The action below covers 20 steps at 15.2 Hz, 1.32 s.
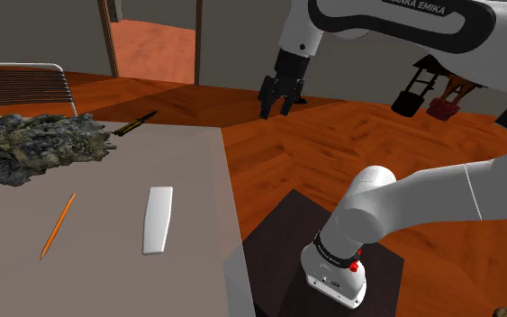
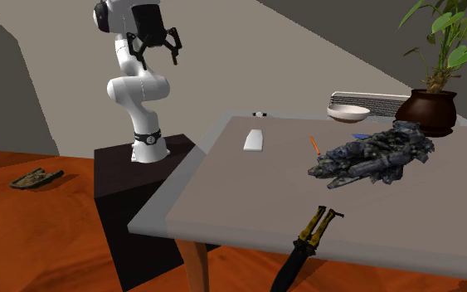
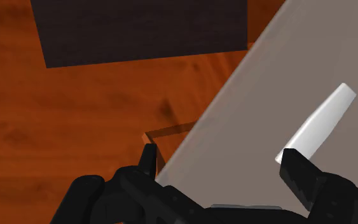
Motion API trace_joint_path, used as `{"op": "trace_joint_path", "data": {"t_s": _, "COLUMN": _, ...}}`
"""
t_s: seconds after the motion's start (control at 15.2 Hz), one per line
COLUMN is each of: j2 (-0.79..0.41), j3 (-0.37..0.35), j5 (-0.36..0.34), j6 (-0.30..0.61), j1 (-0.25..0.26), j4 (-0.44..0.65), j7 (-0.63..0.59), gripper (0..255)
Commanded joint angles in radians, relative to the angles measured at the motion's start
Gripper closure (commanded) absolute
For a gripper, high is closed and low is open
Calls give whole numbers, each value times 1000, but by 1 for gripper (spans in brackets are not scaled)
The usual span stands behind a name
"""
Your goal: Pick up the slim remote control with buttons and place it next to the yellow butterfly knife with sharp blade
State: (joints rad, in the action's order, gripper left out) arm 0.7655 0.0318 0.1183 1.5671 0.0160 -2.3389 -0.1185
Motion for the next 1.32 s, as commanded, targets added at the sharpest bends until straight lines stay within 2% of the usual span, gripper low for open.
{"op": "trace_joint_path", "data": {"t_s": 0.0, "j2": 0, "j3": 0, "j5": 0, "j6": 0, "j1": 0, "j4": 0, "j7": 0, "gripper": 0}}
{"op": "trace_joint_path", "data": {"t_s": 0.59, "j2": -41, "j3": -240, "j5": 121, "j6": 206, "j1": 15, "j4": -127, "j7": -325, "gripper": 0}}
{"op": "trace_joint_path", "data": {"t_s": 0.99, "j2": -166, "j3": -407, "j5": 173, "j6": 361, "j1": 12, "j4": -132, "j7": -544, "gripper": 0}}
{"op": "trace_joint_path", "data": {"t_s": 1.25, "j2": -288, "j3": -522, "j5": 172, "j6": 464, "j1": -9, "j4": -100, "j7": -699, "gripper": 0}}
